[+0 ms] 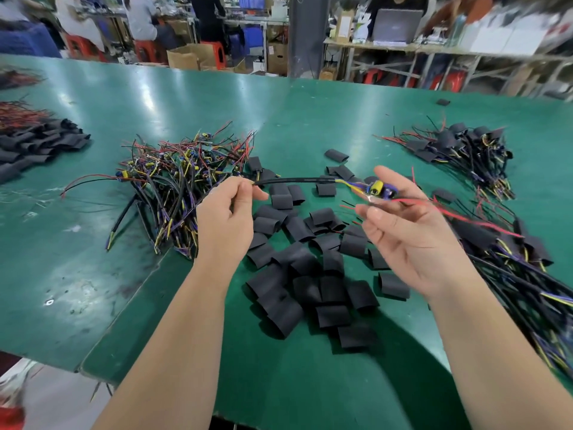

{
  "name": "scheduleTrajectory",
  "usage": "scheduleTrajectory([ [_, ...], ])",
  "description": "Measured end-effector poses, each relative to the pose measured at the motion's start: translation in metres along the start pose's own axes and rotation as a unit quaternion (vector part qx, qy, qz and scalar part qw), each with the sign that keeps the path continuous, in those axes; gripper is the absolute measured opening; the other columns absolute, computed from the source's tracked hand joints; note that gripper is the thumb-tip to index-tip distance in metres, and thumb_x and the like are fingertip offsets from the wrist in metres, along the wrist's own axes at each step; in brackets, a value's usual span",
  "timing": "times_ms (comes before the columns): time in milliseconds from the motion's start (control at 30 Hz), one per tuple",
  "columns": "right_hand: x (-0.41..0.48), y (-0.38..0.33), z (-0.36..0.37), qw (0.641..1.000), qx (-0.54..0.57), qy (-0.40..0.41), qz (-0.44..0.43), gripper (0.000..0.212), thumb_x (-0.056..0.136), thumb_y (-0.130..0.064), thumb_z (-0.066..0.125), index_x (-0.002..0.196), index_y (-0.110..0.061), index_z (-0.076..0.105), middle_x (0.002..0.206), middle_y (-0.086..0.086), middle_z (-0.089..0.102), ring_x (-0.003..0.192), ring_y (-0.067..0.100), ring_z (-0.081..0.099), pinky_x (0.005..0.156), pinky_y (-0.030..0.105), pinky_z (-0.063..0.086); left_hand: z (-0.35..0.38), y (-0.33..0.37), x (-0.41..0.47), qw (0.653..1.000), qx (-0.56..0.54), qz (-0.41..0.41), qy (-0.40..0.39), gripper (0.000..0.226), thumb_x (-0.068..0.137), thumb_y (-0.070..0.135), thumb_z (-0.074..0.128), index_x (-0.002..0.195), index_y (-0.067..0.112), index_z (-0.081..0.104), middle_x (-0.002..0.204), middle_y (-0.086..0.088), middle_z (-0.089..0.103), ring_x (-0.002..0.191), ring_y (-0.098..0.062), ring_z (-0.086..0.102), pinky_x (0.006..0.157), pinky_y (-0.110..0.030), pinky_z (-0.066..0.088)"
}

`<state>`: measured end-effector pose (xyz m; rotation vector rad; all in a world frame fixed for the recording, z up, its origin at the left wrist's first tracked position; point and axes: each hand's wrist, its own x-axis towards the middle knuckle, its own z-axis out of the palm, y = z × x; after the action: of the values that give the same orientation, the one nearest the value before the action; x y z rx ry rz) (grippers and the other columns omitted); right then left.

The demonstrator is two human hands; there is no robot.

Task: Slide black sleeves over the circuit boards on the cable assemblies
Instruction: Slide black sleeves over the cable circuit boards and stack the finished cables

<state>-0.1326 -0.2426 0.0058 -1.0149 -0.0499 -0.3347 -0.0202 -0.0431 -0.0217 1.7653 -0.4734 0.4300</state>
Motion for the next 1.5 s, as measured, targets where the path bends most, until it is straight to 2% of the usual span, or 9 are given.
scheduleTrajectory([
  [100, -0.001, 0.002, 0.002, 0.999, -0.04, 0.002, -0.004, 0.025, 0.072, -0.012, 0.067, 0.093, -0.02, 0.076, 0.081, 0.002, 0.073, 0.08, 0.016, 0.072, 0.068, 0.017, 0.053, 0.001, -0.002, -0.001, 0.988, 0.145, -0.024, 0.043, 0.03, 0.097, 0.029, 0.04, 0.074, 0.036, 0.058, 0.078, 0.004, 0.068, 0.064, -0.014, 0.049, 0.074, -0.03, 0.024],
  [200, 0.001, 0.008, 0.007, 0.997, -0.051, 0.05, 0.016, 0.017, 0.076, -0.019, 0.063, 0.088, -0.013, 0.073, 0.089, 0.005, 0.074, 0.078, 0.017, 0.073, 0.066, 0.017, 0.054, 0.006, 0.006, -0.005, 0.948, 0.297, 0.014, 0.112, 0.02, 0.093, 0.031, 0.048, 0.103, 0.035, 0.064, 0.106, 0.014, 0.065, 0.102, -0.015, 0.05, 0.08, -0.028, 0.015],
  [333, 0.001, 0.019, 0.015, 0.996, -0.027, 0.074, 0.045, 0.012, 0.075, -0.016, 0.063, 0.077, -0.014, 0.074, 0.084, 0.003, 0.074, 0.076, 0.019, 0.073, 0.064, 0.019, 0.055, 0.02, 0.021, -0.013, 0.932, 0.248, 0.262, 0.019, 0.024, 0.092, 0.039, 0.057, 0.109, 0.029, 0.07, 0.111, 0.014, 0.067, 0.107, -0.01, 0.058, 0.088, -0.036, 0.029],
  [467, 0.0, 0.024, 0.02, 0.995, 0.0, 0.079, 0.068, 0.019, 0.074, -0.016, 0.064, 0.091, -0.009, 0.068, 0.08, 0.008, 0.073, 0.072, 0.018, 0.072, 0.06, 0.02, 0.054, 0.033, 0.026, -0.02, 0.916, 0.192, 0.349, -0.038, 0.019, 0.087, 0.032, 0.065, 0.093, 0.018, 0.076, 0.099, 0.007, 0.073, 0.092, -0.014, 0.068, 0.088, -0.036, 0.04],
  [933, -0.001, 0.024, 0.021, 0.987, -0.054, 0.074, 0.128, 0.024, 0.078, -0.035, 0.06, 0.089, -0.014, 0.056, 0.085, 0.008, 0.074, 0.078, 0.019, 0.072, 0.056, 0.02, 0.046, 0.033, 0.023, -0.022, 0.941, 0.123, 0.311, -0.047, 0.01, 0.087, 0.007, 0.066, 0.084, -0.002, 0.07, 0.082, -0.008, 0.07, 0.074, -0.025, 0.065, 0.067, -0.036, 0.053],
  [1200, 0.001, 0.025, 0.015, 0.998, -0.035, 0.022, 0.053, 0.024, 0.073, -0.007, 0.064, 0.097, -0.006, 0.067, 0.082, 0.006, 0.073, 0.076, 0.017, 0.07, 0.064, 0.019, 0.052, 0.027, 0.019, -0.016, 0.992, 0.002, 0.082, -0.101, 0.015, 0.082, 0.01, 0.071, 0.094, 0.019, 0.072, 0.075, 0.02, 0.065, 0.064, 0.002, 0.061, 0.066, -0.015, 0.049],
  [1333, 0.012, 0.03, 0.013, 0.993, -0.072, -0.023, 0.085, 0.04, 0.08, 0.015, 0.056, 0.113, -0.006, 0.063, 0.093, 0.006, 0.074, 0.087, 0.02, 0.071, 0.07, 0.021, 0.053, 0.017, 0.011, -0.008, 0.989, 0.071, 0.092, -0.09, 0.013, 0.083, 0.012, 0.068, 0.093, 0.016, 0.076, 0.075, 0.019, 0.062, 0.066, -0.001, 0.055, 0.068, -0.012, 0.044],
  [1400, 0.023, 0.034, 0.011, 0.955, -0.289, 0.01, 0.069, 0.04, 0.086, 0.018, 0.051, 0.113, -0.008, 0.064, 0.09, 0.001, 0.074, 0.084, 0.016, 0.069, 0.077, 0.024, 0.054, 0.013, 0.008, -0.004, 0.987, 0.121, 0.089, -0.055, 0.009, 0.086, 0.013, 0.066, 0.09, 0.014, 0.074, 0.071, 0.021, 0.057, 0.065, 0.0, 0.05, 0.066, -0.005, 0.036],
  [1500, 0.041, 0.039, 0.016, 0.772, -0.635, 0.025, -0.011, 0.019, 0.089, -0.006, 0.06, 0.099, -0.017, 0.072, 0.092, -0.003, 0.072, 0.084, 0.01, 0.062, 0.084, 0.018, 0.044, 0.01, 0.003, -0.001, 0.986, 0.154, 0.065, -0.013, 0.008, 0.089, 0.014, 0.063, 0.089, 0.012, 0.071, 0.068, 0.018, 0.053, 0.062, 0.0, 0.047, 0.064, -0.014, 0.038],
])
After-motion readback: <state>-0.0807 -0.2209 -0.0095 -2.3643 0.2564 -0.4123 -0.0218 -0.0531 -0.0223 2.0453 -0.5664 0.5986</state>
